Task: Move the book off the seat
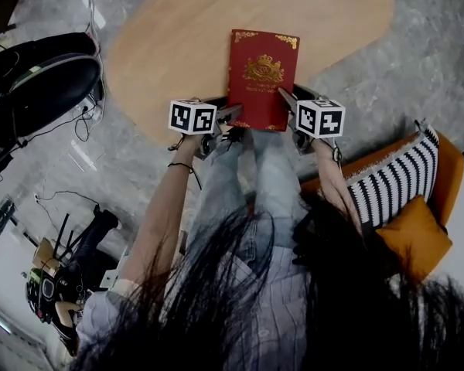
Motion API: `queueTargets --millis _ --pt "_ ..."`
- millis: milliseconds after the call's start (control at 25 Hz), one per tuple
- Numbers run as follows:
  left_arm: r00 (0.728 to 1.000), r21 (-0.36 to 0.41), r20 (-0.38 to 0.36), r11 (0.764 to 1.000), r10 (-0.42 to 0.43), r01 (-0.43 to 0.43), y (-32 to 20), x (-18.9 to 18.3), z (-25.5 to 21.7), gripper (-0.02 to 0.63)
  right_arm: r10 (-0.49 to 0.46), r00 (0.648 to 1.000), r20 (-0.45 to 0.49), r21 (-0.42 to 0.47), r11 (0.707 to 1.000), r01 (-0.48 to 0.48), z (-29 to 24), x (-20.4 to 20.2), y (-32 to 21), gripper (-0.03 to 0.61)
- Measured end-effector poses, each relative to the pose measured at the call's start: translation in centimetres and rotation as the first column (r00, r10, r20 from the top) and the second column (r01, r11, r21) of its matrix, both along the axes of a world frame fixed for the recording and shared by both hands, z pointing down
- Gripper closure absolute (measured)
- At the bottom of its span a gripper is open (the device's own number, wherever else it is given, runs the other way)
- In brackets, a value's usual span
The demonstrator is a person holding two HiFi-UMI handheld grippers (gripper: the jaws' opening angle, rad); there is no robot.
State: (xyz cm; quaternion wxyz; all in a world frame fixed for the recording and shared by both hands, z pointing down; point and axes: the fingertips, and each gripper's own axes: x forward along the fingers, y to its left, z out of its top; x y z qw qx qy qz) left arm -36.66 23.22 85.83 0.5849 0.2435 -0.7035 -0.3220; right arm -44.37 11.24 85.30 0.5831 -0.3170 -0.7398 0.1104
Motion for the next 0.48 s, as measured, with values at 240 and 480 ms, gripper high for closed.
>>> queueTargets --millis 240,480 --pt "0.996 0.023 -0.049 0.997 -0.074 0.076 0.7 0.9 0.4 0.393 -0.008 1.000 -0.018 0.003 1.000 0.008 0.4 0.4 0.0 0.428" --pt "0.993 -0.021 -0.007 0.993 -0.115 0.115 2.0 1.6 0.8 0.391 0.034 0.999 -0.038 -0.027 0.999 -0.035 0.5 0.4 0.0 0.428"
